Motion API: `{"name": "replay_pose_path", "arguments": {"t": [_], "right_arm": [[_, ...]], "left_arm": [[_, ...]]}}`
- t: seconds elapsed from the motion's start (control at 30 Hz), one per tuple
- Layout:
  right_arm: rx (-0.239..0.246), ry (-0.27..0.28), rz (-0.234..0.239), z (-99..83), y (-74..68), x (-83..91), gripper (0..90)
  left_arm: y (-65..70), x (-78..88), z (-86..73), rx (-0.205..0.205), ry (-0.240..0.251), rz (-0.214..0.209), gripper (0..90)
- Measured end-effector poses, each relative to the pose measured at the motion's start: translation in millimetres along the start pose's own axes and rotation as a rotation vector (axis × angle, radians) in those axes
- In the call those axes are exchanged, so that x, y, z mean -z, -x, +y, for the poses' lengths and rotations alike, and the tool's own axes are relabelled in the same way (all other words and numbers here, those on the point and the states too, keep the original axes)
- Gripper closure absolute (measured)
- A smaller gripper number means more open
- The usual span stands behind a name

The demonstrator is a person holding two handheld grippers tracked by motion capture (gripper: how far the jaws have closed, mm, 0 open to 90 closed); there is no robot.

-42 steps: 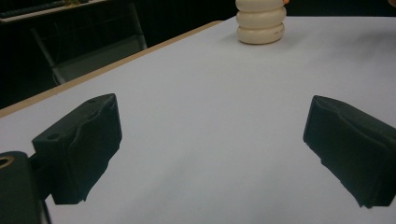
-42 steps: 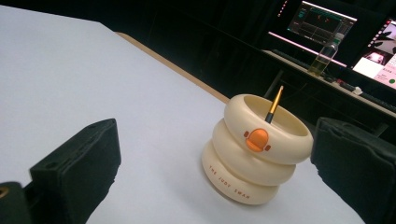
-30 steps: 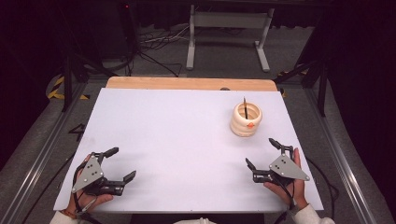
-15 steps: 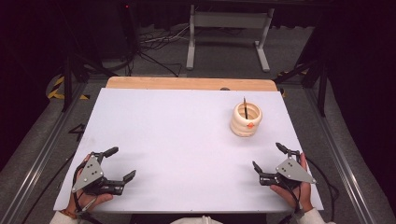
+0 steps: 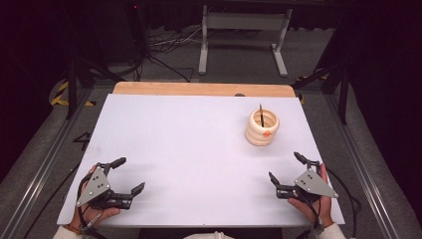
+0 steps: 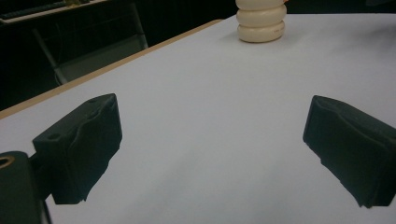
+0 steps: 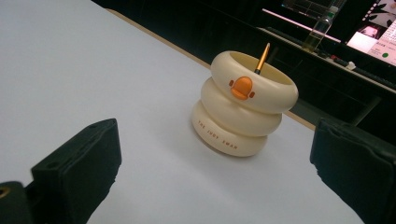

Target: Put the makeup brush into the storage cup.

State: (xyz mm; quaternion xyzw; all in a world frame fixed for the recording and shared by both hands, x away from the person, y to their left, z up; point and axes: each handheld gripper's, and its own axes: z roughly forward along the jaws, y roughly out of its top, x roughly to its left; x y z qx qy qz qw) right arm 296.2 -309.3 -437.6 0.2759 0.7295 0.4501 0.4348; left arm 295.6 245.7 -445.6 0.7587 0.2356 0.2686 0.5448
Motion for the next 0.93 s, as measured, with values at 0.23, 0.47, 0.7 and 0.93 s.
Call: {"name": "replay_pose_path", "arguments": {"t": [0.23,0.47,0.7,0.93], "right_arm": [[-0.002,-0.002,0.002,-0.3,0.1,-0.6,2.3],[-0.012,0.005,0.001,0.1,1.2,0.3,2.4],[-0.015,0.002,-0.002,-1.0,2.4,0.3,2.4],[-0.027,0.005,-0.004,-1.2,3.5,0.7,2.5]], "left_arm": [[-0.7,0.3,0.0,-0.005,0.004,0.002,5.4],[-0.4,-1.6,0.1,0.004,-0.001,0.004,5.4],[-2.1,-2.8,0.0,0.004,-0.002,0.005,5.4],[-1.6,-4.3,-0.4,0.01,0.0,0.007,5.3]]}}
